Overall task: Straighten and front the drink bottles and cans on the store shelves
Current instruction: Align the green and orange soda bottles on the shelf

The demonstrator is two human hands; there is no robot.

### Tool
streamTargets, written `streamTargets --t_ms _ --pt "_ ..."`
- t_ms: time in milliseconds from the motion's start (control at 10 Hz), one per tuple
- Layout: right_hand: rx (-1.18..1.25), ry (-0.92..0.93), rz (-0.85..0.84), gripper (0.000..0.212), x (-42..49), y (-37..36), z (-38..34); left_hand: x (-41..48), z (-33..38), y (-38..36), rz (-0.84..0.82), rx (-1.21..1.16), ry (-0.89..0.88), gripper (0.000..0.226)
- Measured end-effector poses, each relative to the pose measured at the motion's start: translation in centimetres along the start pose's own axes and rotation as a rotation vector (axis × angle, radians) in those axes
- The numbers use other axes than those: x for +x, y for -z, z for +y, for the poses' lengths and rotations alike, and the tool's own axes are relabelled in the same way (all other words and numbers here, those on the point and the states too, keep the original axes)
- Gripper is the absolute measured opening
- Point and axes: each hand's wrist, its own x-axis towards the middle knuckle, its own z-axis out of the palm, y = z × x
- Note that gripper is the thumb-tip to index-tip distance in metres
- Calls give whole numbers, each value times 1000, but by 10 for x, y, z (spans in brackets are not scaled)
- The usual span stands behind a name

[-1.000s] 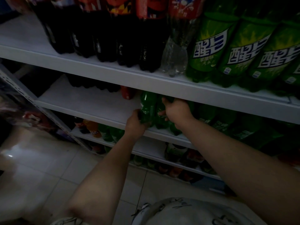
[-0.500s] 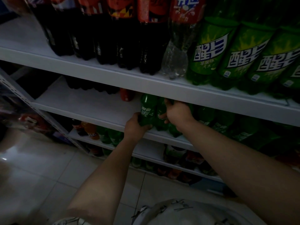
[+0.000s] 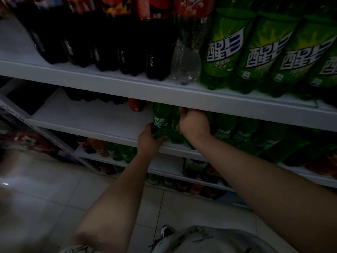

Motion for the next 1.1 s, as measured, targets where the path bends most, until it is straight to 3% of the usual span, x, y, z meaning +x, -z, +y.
streamTargets --t_ms 100,300,500,600,700,800,900,1100 --pt "3 -5 38 33 2 -4 1 1 -2 1 -2 23 -17 65" --pt "-160 166 197 22 -3 -7 0 0 -7 -5 -16 2 -6 66" --pt "110 84 169 28 -30 -2 6 -8 -6 -14 74 47 -3 58" --pt "176 240 59 39 -77 16 46 -38 4 -26 315 27 36 57" --pt "49 140 105 31 -121 53 117 -83 23 -51 422 130 -58 38" --pt "-7 -35 259 23 -149 103 193 -121 53 -95 173 165 -107 22" --pt "-9 -160 401 22 -161 158 252 -151 96 -145 -49 155 -134 20" --pt "72 -106 606 24 -160 240 310 -198 176 -240 -148 107 -247 30"
